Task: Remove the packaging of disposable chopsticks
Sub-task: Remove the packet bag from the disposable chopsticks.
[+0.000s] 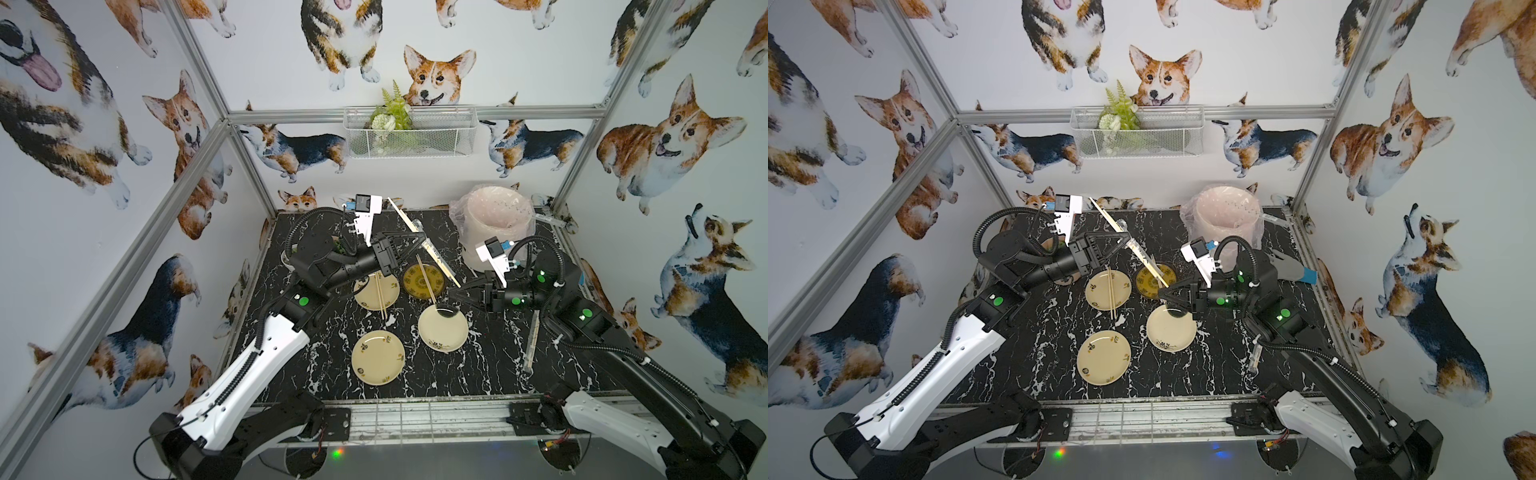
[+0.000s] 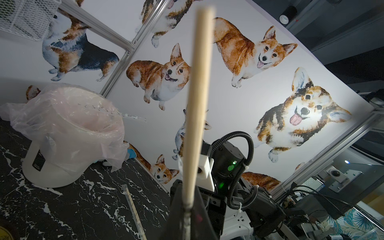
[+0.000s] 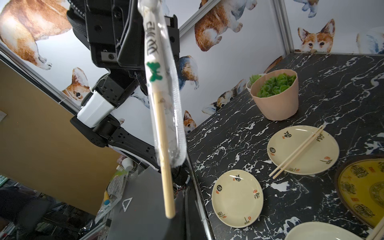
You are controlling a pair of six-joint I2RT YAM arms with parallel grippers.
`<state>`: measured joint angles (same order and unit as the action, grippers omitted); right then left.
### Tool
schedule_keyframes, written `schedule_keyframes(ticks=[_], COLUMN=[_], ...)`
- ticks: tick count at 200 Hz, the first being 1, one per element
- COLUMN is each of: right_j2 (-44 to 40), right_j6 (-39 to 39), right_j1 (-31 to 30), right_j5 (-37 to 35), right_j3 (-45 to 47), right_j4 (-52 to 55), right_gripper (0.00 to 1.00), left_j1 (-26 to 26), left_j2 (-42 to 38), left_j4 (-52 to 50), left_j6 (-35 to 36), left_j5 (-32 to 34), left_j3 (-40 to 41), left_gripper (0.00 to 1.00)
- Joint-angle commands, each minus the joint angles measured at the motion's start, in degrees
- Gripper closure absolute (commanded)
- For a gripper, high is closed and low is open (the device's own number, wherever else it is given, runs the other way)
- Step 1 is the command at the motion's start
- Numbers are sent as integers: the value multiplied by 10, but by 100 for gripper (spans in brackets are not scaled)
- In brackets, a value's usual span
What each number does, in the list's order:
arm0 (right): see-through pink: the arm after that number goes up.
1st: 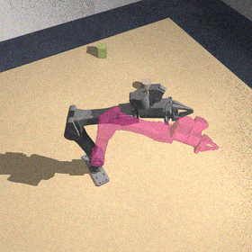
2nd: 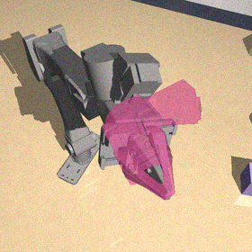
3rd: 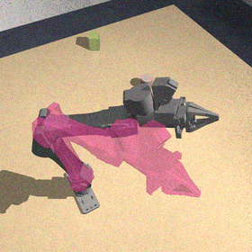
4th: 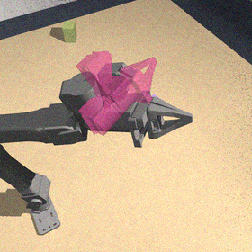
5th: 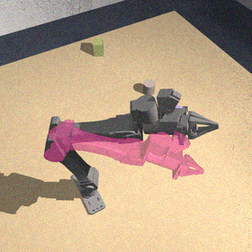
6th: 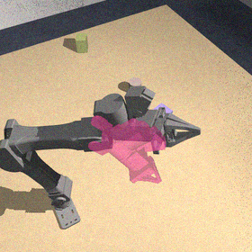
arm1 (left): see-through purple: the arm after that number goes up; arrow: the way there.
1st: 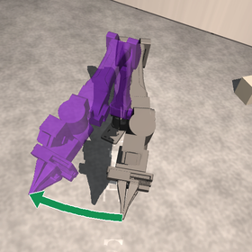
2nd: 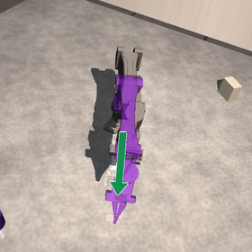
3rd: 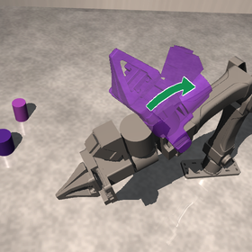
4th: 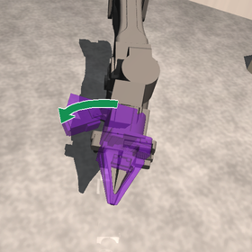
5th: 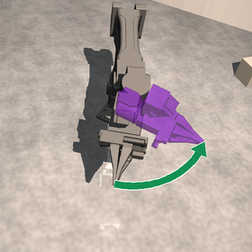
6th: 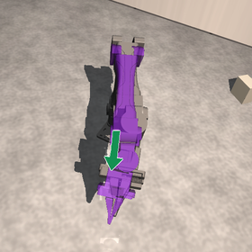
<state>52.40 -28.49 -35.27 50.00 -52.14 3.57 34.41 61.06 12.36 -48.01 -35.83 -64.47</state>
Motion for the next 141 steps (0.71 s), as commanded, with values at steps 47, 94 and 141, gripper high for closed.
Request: schedule_keyframes(ticks=[47, 94, 141], right_j2=[1, 2, 6], right_j6=[-16, -35, -29], right_j1=[-4, -5, -4], right_j5=[17, 8, -14], right_j3=[-5, -10, -24], right_j4=[-43, -60, -60], right_gripper=[100, 100, 100], left_j1=[2, 8, 23], left_j2=[-1, 3, 30], left_j4=[11, 8, 14], left_j6=[6, 10, -6], left_j5=[-5, -14, -57], left_j3=[3, 0, -4], left_gripper=[100, 100, 100])
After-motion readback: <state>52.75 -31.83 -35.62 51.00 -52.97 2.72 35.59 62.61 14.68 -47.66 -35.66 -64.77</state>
